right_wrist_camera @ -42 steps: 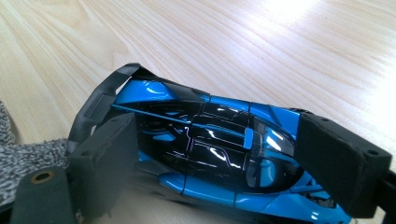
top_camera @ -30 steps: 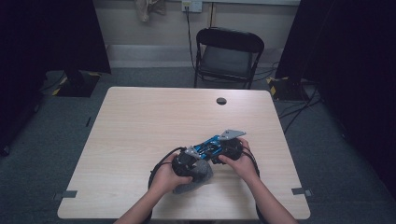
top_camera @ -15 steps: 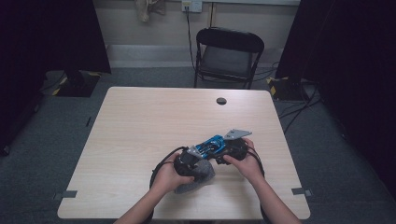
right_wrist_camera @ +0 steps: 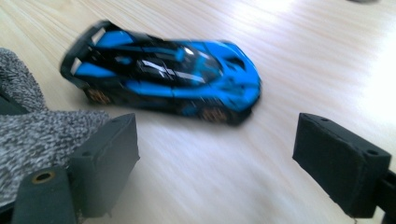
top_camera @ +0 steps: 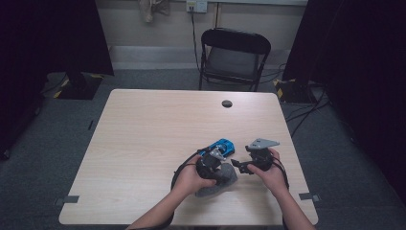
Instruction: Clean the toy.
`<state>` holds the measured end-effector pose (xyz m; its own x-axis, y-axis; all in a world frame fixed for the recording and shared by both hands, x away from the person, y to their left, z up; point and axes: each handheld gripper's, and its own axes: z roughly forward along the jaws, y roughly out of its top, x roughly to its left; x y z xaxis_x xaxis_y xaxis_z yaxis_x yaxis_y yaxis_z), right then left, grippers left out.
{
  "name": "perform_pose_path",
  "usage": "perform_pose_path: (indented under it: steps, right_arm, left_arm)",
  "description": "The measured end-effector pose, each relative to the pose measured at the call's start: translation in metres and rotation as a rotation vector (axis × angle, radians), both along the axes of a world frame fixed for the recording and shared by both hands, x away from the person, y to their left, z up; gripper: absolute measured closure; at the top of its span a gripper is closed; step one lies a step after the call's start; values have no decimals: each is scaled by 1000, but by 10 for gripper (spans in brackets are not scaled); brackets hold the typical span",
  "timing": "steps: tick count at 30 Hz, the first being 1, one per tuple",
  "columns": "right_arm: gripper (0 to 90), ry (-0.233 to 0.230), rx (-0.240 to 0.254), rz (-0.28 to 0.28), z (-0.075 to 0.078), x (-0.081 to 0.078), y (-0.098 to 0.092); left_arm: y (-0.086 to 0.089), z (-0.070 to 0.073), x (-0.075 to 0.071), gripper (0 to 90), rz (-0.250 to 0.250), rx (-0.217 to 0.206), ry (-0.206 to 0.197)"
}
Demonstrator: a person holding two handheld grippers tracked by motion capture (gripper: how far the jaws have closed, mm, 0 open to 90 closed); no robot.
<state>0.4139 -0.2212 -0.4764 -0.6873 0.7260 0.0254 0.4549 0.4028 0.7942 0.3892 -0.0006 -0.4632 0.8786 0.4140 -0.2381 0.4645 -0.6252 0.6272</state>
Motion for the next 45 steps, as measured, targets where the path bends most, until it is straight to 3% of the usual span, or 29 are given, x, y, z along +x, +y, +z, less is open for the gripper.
perform_pose_path:
  steps: [8,12,22,28,35,38,40,45]
  right_arm:
    - [137,20,17,-32,-13,-7,-18]
    - [138,27,-3,-38,-20,-8,-21]
    - [154,44,-76,-3,-24,-8,-14]
    - [153,52,-79,5,-25,-8,-13]
    - [154,51,-81,3,-25,-9,-13]
    - [153,54,-80,4,-25,-9,-14]
    - [152,54,-80,4,-25,-9,-14]
    - [152,54,-79,4,-25,-9,-14]
  left_arm:
    - [-15,-8,1,566,-32,19,10]
    - [-13,-7,2,410,-36,35,-23]
    - [0,14,5,259,-5,-23,-56]
    - [13,25,15,237,43,-44,-99]
    - [32,35,36,223,117,-32,-135]
    - [37,34,45,221,141,-23,-161]
    - [38,30,51,220,156,-8,-154]
    - [34,17,62,213,144,35,-169]
